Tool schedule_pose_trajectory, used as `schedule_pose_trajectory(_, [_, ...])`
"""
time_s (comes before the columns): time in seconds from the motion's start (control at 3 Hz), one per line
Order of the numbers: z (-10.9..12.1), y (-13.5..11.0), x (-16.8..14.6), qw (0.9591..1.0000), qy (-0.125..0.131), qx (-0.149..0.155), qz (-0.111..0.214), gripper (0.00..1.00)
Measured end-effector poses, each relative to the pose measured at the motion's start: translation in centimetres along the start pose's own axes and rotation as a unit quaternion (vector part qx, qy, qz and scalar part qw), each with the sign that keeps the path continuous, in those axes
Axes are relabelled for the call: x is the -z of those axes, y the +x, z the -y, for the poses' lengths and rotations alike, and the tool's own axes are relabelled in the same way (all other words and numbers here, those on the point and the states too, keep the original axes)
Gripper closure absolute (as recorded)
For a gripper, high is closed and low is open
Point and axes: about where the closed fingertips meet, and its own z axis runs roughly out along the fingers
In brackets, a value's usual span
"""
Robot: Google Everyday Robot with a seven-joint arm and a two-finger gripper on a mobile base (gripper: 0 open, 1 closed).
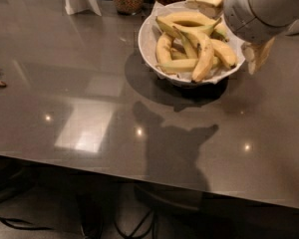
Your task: Pick banana from white bowl
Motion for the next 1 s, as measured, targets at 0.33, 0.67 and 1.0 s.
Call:
schedule_pose_trajectory(0.33, [1.3,0.4,-2.7,0.9971,0.028,0.064,-0.029,0.0])
schedule_pose_trajectory(0.67, [2.9,0.3,-5.5,0.9906,0.044,0.122,-0.043,0.0])
schedule_pose_trajectory(1.0, [3.8,0.1,-7.4,0.9846,0.046,0.161,-0.051,0.19])
